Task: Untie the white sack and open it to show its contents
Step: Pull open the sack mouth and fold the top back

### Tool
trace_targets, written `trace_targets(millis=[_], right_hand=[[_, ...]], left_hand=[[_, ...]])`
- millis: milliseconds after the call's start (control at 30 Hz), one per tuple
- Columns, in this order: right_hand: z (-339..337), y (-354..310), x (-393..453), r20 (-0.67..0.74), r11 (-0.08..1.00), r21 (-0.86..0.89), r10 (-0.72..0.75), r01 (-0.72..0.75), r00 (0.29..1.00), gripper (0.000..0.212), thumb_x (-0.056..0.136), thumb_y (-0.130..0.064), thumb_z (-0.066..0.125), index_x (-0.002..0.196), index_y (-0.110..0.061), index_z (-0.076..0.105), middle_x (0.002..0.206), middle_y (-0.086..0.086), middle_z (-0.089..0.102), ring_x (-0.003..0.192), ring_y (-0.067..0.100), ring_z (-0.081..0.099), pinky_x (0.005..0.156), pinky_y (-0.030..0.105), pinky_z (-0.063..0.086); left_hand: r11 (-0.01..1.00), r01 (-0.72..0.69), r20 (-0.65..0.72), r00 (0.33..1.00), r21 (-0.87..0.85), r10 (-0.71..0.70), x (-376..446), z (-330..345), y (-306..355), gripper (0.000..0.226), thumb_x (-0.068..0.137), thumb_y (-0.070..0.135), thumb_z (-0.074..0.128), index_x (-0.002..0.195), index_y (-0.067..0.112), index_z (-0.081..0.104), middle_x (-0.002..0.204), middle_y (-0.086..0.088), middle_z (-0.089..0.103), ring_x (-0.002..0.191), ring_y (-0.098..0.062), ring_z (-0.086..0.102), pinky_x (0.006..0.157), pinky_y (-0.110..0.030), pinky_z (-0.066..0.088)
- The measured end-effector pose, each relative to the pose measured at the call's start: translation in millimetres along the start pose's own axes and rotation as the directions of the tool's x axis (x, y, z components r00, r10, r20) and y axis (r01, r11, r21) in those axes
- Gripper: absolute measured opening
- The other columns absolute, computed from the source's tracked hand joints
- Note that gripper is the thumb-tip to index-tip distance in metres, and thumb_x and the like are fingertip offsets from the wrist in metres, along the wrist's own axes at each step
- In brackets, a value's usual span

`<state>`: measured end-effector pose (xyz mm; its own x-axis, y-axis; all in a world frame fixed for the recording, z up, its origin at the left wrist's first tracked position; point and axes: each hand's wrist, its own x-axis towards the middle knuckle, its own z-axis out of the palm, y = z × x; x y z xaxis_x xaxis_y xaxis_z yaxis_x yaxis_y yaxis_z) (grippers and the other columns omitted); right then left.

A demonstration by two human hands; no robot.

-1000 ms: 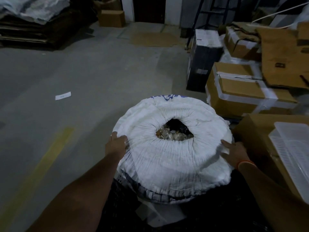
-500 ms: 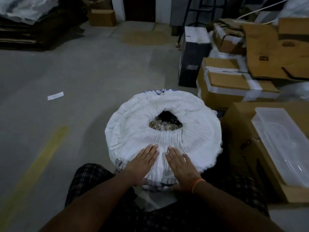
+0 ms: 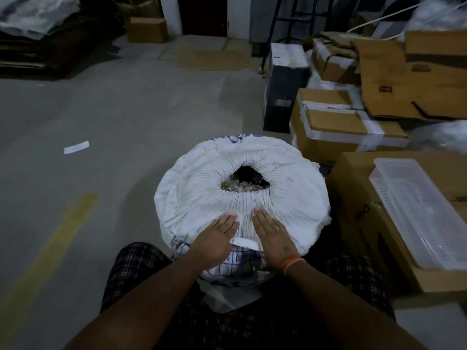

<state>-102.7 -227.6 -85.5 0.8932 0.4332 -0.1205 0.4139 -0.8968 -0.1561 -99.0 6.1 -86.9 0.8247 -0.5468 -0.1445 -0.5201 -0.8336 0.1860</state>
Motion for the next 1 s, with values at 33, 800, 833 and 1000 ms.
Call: trace_targets(millis=[33,800,833,1000], right_hand=[[0,0,0,-0.005,1.0,0.009,-0.002,0.002,1.0,0.096,0.083,-0.014,0.055,0.16,-0.012,-0.004,0.167,0.005,-0.014,0.155,0.02,-0.009,0.125,0.041,0.01],[17,-22,-27,0.595,0.993,0.099,-0.106,0.058,0.796,0.078,0.087,-0.04,0.06,0.15,-0.002,0.035,0.157,0.025,0.031,0.144,0.038,0.034,0.115,0.038,0.031],[6,-20,-23,0.51,0.982,0.177,-0.142,0.058,0.848,0.068,0.083,-0.045,0.055,0.139,-0.007,0.051,0.144,0.021,0.051,0.132,0.034,0.051,0.105,0.033,0.039],[-59,17,16,-0.061,0.792,0.61,0.045,0.001,0.997,0.018,0.094,-0.023,0.067,0.109,-0.021,0.077,0.1,-0.002,0.078,0.088,0.01,0.072,0.083,0.023,0.053]], left_hand=[[1.0,-0.02,0.006,1.0,-0.016,0.02,-1,-2,1,0.079,0.089,0.04,0.02,0.158,0.005,0.039,0.169,-0.014,0.03,0.158,-0.036,0.024,0.128,-0.045,0.014],[0.983,-0.181,0.315,0.933,-0.014,0.176,-34,37,28,0.071,0.095,0.058,0.044,0.153,0.017,0.041,0.162,-0.016,0.039,0.148,-0.036,0.038,0.119,-0.051,0.036],[0.984,-0.139,0.227,0.96,-0.115,0.162,-31,25,27,0.062,0.096,0.054,0.042,0.145,0.018,0.052,0.149,-0.013,0.055,0.135,-0.033,0.053,0.11,-0.049,0.046],[0.873,0.021,-0.402,0.882,-0.487,-0.245,5,-46,0,0.031,0.1,0.035,0.055,0.12,0.026,0.077,0.112,0.003,0.081,0.087,-0.013,0.076,0.084,-0.031,0.061]])
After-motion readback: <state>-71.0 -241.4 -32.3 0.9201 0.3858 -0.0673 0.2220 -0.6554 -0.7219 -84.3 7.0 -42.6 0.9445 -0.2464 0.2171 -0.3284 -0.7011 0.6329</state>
